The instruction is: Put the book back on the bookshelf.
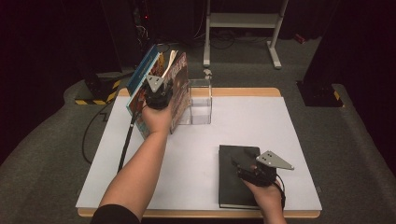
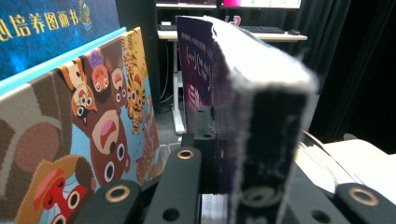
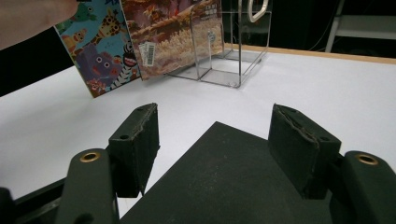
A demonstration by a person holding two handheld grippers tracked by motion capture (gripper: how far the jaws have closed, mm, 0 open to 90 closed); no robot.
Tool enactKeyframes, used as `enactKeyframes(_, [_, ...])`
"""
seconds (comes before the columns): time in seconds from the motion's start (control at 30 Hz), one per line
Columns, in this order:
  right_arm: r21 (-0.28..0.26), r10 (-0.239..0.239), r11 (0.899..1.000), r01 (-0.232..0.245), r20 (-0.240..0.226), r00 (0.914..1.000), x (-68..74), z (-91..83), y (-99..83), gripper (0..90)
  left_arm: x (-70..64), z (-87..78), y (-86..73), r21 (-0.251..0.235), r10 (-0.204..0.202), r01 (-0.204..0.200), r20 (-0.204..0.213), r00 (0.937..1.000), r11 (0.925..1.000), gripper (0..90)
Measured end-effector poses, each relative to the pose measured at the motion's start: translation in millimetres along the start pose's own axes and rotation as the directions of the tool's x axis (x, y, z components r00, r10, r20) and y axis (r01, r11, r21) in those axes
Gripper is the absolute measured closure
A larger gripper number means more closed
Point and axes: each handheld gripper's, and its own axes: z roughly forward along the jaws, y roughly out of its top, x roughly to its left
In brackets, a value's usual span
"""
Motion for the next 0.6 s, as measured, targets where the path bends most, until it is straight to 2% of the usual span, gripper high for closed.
enactKeyframes(0.6, [0.006,-0.003,1.0,0.003,-0.002,1.0,0.5,1.2,-0.6,33.1,1.0,10.8,-6.2,-0.016,-0.021,0.021,-0.015,0.9997,0.9997,84.2])
